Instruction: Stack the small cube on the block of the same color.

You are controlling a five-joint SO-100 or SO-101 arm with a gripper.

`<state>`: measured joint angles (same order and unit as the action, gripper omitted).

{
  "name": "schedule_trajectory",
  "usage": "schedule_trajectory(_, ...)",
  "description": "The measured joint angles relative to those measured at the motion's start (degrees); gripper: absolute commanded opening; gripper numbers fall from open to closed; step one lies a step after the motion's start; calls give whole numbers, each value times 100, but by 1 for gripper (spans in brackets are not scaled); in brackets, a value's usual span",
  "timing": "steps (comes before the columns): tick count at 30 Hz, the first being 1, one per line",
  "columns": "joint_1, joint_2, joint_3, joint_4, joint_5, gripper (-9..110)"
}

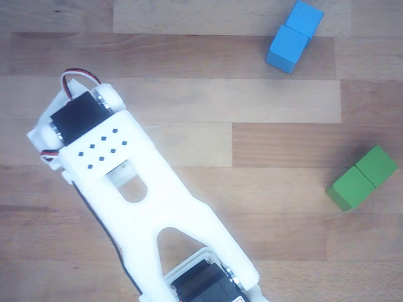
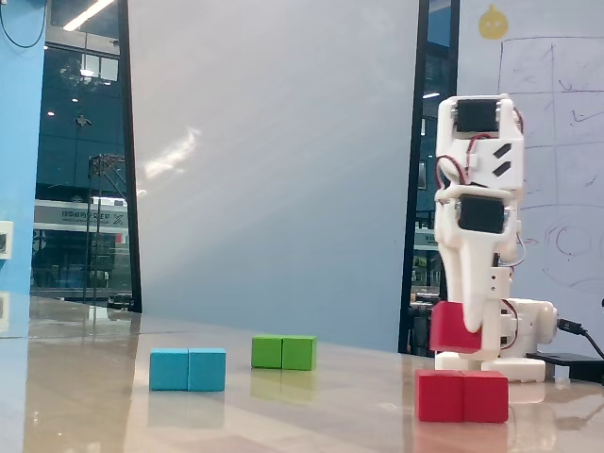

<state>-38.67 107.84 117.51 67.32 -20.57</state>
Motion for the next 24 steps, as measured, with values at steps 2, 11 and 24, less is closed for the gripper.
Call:
schedule_trajectory(2,105,0,0,-9,-158,11)
schedule_trajectory(11,211,-9,0,-9,-325,11)
schedule_trajectory(24,211,-448,0,-9,-334,11)
